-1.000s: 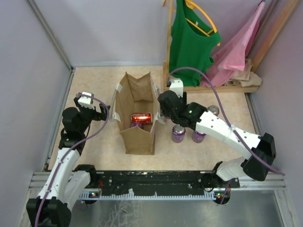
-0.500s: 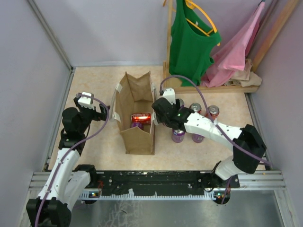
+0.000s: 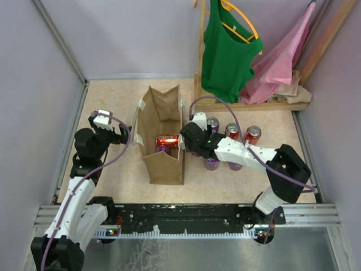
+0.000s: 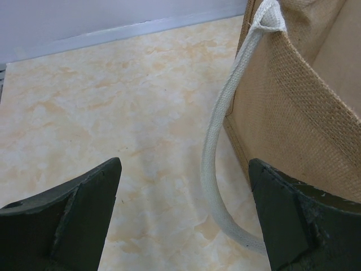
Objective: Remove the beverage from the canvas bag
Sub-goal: Place the drink at the center of the board.
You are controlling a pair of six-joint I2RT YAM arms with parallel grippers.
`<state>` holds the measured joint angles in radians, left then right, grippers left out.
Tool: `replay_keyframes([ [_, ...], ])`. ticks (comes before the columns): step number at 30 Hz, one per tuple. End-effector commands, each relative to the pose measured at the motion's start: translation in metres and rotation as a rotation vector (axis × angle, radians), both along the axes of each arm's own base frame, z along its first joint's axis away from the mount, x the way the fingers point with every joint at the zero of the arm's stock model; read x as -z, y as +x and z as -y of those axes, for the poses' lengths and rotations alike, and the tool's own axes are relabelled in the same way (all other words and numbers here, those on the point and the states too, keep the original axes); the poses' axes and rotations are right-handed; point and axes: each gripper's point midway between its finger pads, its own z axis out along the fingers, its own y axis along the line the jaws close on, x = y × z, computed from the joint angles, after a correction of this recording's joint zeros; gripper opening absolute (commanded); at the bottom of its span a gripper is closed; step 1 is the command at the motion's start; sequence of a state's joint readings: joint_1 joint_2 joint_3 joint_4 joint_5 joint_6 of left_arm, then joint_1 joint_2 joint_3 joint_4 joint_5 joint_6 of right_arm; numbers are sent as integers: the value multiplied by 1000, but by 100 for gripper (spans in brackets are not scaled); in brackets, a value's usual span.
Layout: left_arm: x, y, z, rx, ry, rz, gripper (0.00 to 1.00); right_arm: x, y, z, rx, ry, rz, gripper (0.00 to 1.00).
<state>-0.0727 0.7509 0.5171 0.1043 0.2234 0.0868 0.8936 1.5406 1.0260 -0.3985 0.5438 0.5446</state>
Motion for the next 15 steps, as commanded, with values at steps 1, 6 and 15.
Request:
replay_keyframes([
  [1, -5, 1, -1, -8, 15, 15, 100, -12, 14, -12, 42, 78, 52, 35],
  [6, -7, 0, -3, -15, 22, 19, 100, -25, 15, -8, 54, 72, 65, 74],
  [15, -29, 2, -5, -29, 19, 47, 100, -104, 25, 4, 85, 67, 203, 86],
])
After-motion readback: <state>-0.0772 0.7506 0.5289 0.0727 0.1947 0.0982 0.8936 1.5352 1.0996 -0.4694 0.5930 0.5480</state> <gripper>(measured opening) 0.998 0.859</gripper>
